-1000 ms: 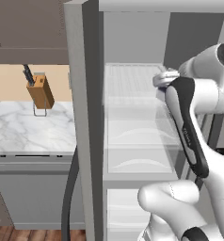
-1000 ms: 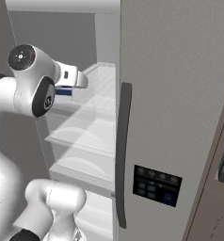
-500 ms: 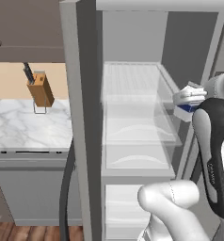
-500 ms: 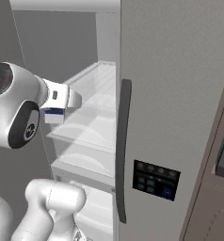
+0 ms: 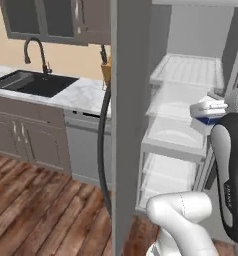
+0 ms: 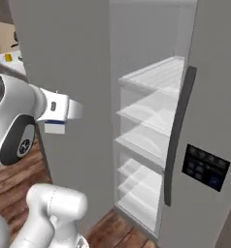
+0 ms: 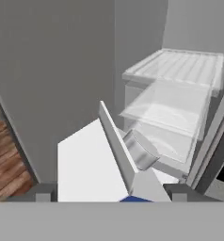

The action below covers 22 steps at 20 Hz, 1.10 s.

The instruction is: Take a sugar cube from the saucer and place it inside the coffee. Then, grab milk from the fridge and place it next to the coffee on the counter to sweeten the coffee.

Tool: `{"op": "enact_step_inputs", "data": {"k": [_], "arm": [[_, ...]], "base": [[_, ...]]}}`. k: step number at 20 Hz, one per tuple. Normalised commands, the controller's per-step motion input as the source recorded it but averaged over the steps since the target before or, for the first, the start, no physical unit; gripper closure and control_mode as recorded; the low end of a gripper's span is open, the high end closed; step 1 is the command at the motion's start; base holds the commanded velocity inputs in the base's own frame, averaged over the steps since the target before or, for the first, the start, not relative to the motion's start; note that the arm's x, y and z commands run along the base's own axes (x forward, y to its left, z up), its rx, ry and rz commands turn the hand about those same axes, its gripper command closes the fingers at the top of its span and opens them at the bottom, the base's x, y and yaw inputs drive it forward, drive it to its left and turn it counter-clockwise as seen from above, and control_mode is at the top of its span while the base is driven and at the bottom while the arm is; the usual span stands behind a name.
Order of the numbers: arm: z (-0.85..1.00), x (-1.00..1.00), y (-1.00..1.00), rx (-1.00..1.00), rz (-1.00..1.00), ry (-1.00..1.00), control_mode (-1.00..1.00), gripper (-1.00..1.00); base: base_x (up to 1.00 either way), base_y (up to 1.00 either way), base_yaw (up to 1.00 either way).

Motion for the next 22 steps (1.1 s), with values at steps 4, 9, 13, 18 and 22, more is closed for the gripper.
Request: {"op": "enact_step_inputs", "data": {"k": [4,9,13,18,22], "arm": [[0.0,0.0,0.0,0.0,0.0,0.0,1.0,1.0],[0.0,0.0,0.0,0.0,0.0,0.0,1.0,1.0],[0.0,0.0,0.0,0.0,0.0,0.0,1.0,1.0],[0.0,0.0,0.0,0.0,0.0,0.0,1.0,1.0],[0.0,0.0,0.0,0.0,0.0,0.0,1.0,1.0]], "base": [[-0.8,0.1,0.91],[-0.6,0.68,0.83],[0.58,0.85,0.52],[1.0,0.12,0.21],[1.0,-0.09,0.06]]}}
